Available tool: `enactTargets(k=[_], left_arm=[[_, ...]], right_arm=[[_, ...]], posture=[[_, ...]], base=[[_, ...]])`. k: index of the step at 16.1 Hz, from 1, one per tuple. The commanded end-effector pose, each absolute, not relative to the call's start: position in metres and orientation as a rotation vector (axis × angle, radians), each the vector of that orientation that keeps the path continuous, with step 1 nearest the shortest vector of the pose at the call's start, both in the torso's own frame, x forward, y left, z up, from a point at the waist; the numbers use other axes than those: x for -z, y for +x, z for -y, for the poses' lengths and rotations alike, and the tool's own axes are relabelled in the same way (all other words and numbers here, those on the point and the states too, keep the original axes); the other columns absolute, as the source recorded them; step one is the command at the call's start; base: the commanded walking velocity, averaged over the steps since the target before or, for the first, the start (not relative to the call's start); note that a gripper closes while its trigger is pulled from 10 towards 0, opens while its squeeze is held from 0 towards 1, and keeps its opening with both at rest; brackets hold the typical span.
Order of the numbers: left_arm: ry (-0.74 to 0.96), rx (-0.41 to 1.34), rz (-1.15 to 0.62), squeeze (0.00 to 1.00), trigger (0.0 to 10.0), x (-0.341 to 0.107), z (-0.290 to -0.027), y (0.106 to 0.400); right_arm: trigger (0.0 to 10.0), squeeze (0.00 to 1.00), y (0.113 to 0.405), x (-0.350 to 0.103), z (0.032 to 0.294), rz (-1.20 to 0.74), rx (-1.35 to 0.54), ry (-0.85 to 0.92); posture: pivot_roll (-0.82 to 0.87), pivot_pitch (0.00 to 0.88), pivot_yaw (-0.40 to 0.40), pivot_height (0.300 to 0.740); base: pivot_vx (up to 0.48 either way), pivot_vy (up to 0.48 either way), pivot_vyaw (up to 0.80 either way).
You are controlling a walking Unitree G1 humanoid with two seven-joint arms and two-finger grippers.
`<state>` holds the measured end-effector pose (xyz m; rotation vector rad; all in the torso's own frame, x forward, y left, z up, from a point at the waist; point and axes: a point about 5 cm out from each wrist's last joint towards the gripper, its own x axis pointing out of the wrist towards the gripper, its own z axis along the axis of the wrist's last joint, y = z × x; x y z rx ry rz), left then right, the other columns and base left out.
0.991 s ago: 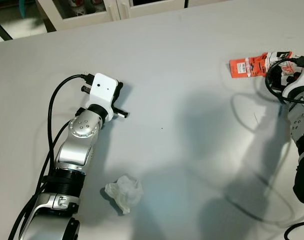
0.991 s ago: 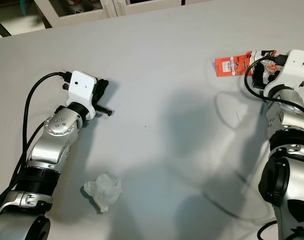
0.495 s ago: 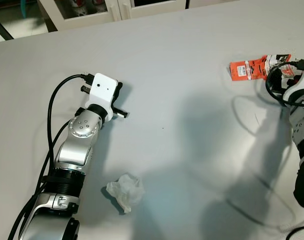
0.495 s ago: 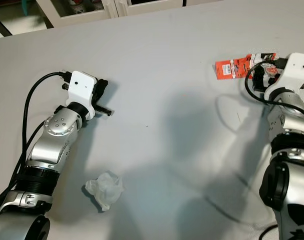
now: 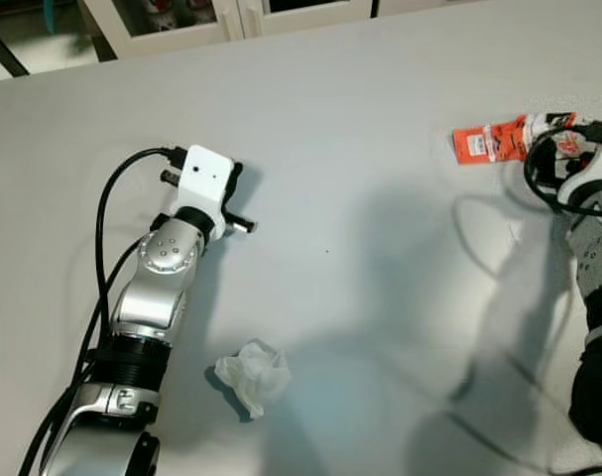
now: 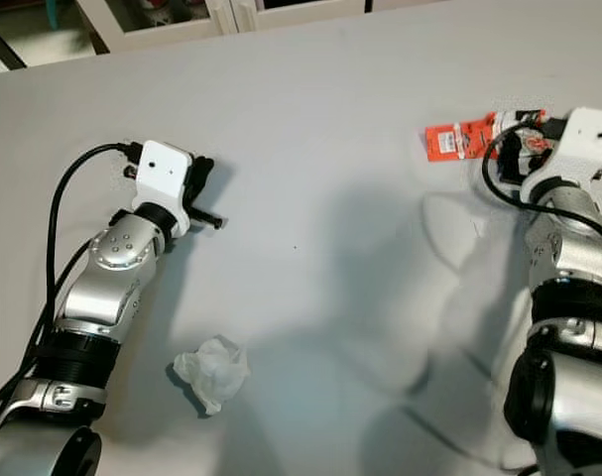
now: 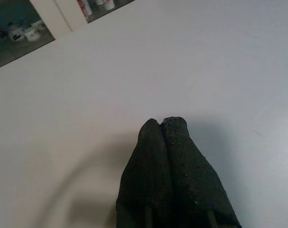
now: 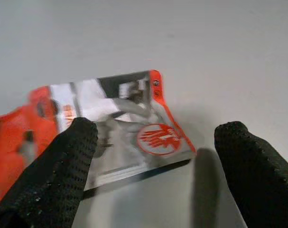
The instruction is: Picking trash to rubbish bin
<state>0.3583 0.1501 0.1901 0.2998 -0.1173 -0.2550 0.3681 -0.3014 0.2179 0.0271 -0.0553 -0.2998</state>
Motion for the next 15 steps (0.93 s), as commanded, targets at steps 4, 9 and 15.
enactTargets(k=[4,9,15], left_arm=[[0.303,0.231,0.118,0.00,10.0,-0.189,-0.155,0.356],[0.301,0.239,0.121,0.00,10.0,-0.189,-0.152,0.357],[0.302,0.245,0.113,0.00,10.0,-0.185,-0.150,0.356]], right_arm=[[10.0,0.00,0.348,-0.222,0.296,0.170,0.281,0.055],[10.0,0.00,0.350,-0.260,0.294,0.254,0.292,-0.070],[10.0,0.00,0.384,-0.248,0.286,0.093,0.223,-0.110]], posture=[[0.33,0.304,0.080,0.740],[0.33,0.305,0.083,0.740],[0.32,0.305,0.080,0.740]], base=[[0.000,0.000,0.00],[0.000,0.000,0.00],[0.000,0.000,0.00]])
